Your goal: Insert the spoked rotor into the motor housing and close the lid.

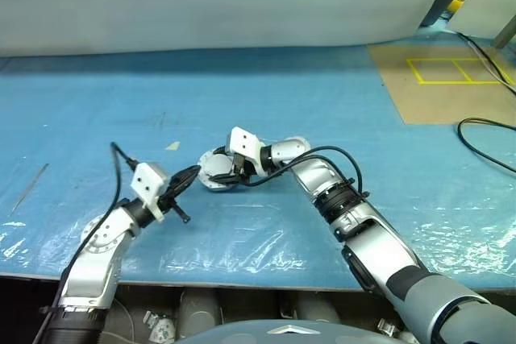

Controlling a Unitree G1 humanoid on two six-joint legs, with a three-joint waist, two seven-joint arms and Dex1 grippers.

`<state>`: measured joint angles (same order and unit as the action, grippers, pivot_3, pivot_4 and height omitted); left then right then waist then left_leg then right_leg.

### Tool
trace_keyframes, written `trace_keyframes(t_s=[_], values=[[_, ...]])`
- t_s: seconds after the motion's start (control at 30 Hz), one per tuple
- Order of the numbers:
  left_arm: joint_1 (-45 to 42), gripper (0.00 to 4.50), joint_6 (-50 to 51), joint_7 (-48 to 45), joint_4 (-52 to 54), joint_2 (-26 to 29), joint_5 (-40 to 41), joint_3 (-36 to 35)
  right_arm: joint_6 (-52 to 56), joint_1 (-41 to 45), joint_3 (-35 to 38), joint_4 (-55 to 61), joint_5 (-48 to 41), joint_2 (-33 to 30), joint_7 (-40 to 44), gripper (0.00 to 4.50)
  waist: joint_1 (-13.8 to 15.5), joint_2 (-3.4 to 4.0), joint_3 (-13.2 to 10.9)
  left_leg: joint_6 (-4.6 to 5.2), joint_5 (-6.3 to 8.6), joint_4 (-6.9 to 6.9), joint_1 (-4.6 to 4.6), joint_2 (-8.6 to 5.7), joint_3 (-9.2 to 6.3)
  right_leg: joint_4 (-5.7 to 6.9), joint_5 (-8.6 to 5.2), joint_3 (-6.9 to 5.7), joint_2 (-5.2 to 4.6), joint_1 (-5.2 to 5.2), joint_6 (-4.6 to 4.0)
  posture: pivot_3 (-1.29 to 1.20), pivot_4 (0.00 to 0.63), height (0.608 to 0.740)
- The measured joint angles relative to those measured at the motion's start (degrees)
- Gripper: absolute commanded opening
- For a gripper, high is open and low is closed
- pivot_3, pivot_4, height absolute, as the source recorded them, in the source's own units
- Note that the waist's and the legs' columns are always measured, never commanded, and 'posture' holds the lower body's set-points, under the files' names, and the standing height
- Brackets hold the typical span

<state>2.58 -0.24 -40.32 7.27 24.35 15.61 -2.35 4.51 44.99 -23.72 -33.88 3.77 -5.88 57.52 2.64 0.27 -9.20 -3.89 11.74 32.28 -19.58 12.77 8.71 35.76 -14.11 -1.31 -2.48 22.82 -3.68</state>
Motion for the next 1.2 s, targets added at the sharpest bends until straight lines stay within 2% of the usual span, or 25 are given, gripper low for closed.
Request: trace_keyframes(t_s=[0.23, 0.47, 0.53, 0.63, 0.93, 1.07, 1.2], values=[[-2.4, 0.0, 5.6, 1.3, 0.4, 3.3, -5.5, 4.3, 2.5, -1.1, 0.2, 2.1, 0.0, -0.3, -1.2, 2.96, 0.0, 0.3, 0.3, 0.01, 0.0, -0.01, 0.02, -0.06, -0.01, -0.02, 0.0, 0.0, -0.18, -0.07, 0.0, 0.0, 0.15, 0.74], [-2.8, 0.0, 8.1, 2.0, 1.8, 4.6, -6.0, 5.2, 3.8, -1.6, 0.4, 2.8, -0.1, -0.4, -1.6, 2.96, 0.1, 0.44, 0.5, 0.02, 0.0, -0.02, 0.05, -0.07, -0.01, -0.05, -0.01, 0.0, -0.26, -0.16, 0.01, 0.0, 0.15, 0.74], [-2.8, 0.0, 8.5, 2.1, 2.2, 4.6, -6.0, 5.3, 4.4, -1.7, 0.6, 3.2, -0.5, -0.4, -1.6, 3.69, 0.1, 0.44, 0.5, 0.02, 0.0, -0.03, 0.03, -0.07, -0.01, -0.07, -0.01, 0.0, -0.26, -0.14, 0.02, 0.0, 0.15, 0.74], [-2.8, 0.0, 9.4, 2.4, 2.6, 4.6, -6.0, 5.2, 5.0, -2.2, 1.1, 3.5, -1.3, -0.5, -1.3, 4.49, -0.1, 0.4, 0.6, 0.02, 0.0, -0.05, 0.02, -0.07, -0.01, -0.08, -0.01, 0.0, -0.25, -0.12, 0.02, 0.0, 0.15, 0.74], [-2.8, 0.0, 10.9, 3.1, 3.6, 4.5, -5.6, 5.1, 2.9, -4.5, 4.8, 4.1, -6.2, -0.2, 1.0, 4.49, -0.1, 0.41, 0.6, 0.04, 0.0, -0.06, -0.11, -0.06, -0.01, -0.08, -0.01, -0.04, -0.22, 0.06, 0.02, 0.0, 0.15, 0.74], [-2.9, 0.0, 11.5, 3.1, 4.1, 4.5, -5.5, 5.0, 4.9, -5.7, 7.8, 6.4, -10.4, -0.4, 2.3, 4.49, -0.1, 0.41, 0.6, 0.08, -0.03, -0.05, -0.3, -0.07, -0.01, -0.08, -0.01, -0.04, -0.22, 0.22, 0.02, 0.0, 0.15, 0.74], [-2.9, 0.0, 11.6, 3.1, 4.1, 4.5, -5.5, 5.0, 7.0, -5.9, 9.0, 7.7, -11.0, -1.6, 1.7, 4.49, -0.1, 0.41, 0.6, 0.08, -0.03, -0.05, -0.28, -0.07, -0.01, -0.08, -0.01, -0.05, -0.22, 0.21, 0.02, 0.0, 0.15, 0.74]])
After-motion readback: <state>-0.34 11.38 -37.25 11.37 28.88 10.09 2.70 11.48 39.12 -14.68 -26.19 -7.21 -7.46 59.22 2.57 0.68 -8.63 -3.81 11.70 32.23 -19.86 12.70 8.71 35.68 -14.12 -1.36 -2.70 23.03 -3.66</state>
